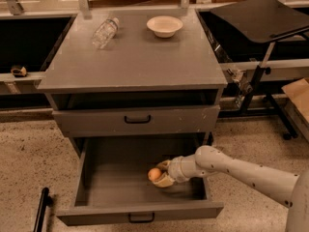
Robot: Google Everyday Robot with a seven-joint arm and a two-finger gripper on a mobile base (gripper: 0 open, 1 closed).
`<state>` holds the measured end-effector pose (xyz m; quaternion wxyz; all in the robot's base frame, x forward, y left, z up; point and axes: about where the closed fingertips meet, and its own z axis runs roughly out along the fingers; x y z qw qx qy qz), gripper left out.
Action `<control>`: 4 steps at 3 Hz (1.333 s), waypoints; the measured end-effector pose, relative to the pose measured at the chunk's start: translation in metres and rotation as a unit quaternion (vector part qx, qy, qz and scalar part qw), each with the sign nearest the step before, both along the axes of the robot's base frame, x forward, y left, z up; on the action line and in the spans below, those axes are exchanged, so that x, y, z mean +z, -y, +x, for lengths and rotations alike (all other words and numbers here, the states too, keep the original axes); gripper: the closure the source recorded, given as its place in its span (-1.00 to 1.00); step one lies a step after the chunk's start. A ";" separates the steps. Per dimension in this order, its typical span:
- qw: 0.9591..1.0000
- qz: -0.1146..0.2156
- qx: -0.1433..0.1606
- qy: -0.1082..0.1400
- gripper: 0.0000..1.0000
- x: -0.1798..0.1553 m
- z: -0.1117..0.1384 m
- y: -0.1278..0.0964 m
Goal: Place orange into middle drawer
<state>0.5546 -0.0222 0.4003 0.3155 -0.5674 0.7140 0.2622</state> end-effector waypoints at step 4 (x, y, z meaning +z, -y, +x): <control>1.000 0.001 0.001 -0.001 -1.00 -0.002 -0.001 -0.001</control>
Offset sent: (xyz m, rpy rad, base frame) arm -0.0011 0.0008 -0.0018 0.0011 0.0018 0.0019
